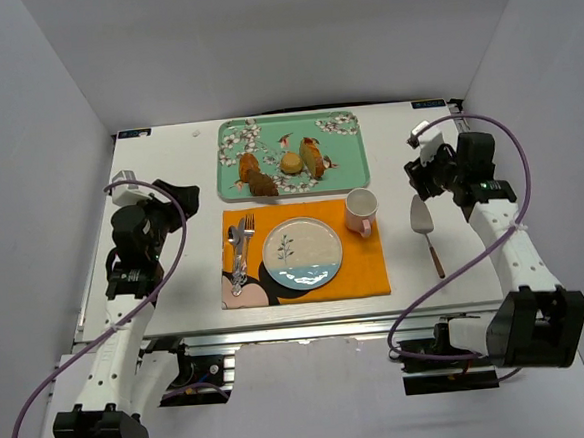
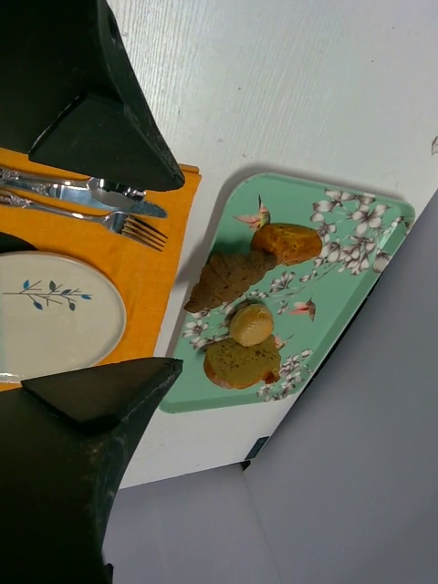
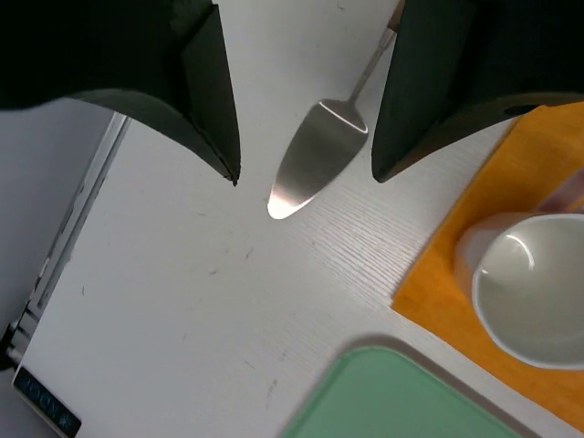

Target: Place the bread

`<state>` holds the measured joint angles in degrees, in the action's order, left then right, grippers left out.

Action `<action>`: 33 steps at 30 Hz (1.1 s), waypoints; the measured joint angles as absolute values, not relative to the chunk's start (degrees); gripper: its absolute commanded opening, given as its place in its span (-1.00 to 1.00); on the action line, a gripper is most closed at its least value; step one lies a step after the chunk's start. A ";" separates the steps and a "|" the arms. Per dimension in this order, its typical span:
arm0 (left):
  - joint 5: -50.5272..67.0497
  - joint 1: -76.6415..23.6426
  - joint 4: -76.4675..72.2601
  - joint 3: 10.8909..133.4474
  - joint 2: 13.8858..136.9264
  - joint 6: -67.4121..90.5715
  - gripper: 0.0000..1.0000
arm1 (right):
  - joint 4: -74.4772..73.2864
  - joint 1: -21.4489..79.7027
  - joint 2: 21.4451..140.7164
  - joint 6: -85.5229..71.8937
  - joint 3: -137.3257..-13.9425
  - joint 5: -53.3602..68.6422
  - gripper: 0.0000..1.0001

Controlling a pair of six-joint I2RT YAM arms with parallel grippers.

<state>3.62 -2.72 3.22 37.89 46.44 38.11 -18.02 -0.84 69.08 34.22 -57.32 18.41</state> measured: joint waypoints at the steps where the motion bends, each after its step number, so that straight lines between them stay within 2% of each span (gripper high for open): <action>1: 3.92 -2.72 2.83 37.52 46.44 38.09 0.65 | -19.25 -0.84 70.63 34.11 -58.41 16.82 0.43; 6: 4.58 -2.72 1.30 34.96 46.04 38.33 0.65 | -24.08 -0.84 77.08 32.49 -61.87 9.76 0.45; 9: 4.95 -2.72 0.89 33.30 45.39 38.61 0.65 | -27.20 -0.84 77.62 31.94 -61.87 6.44 0.23; 10: 5.02 -2.72 0.91 32.99 45.19 38.65 0.65 | -27.88 -0.84 77.65 31.77 -61.87 5.41 0.05; 12: 5.10 -2.72 0.89 32.84 45.04 38.65 0.65 | -29.43 -0.75 77.73 31.24 -61.82 3.57 -0.04; 18: 5.17 -2.72 0.73 32.71 44.88 38.61 0.65 | -31.81 0.23 75.85 29.04 -55.05 -2.98 0.02; 22: 5.19 -2.72 -0.23 31.51 44.56 39.16 0.65 | -35.64 1.37 71.50 28.40 -49.56 -3.86 0.17; 33: 5.26 -2.72 -1.02 29.78 43.86 39.92 0.65 | -38.48 1.96 66.65 25.85 -44.97 -4.16 0.21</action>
<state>5.26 -2.72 -1.02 29.78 43.86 39.92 -38.48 1.96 66.65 25.85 -44.97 -4.16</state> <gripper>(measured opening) 0.825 0.612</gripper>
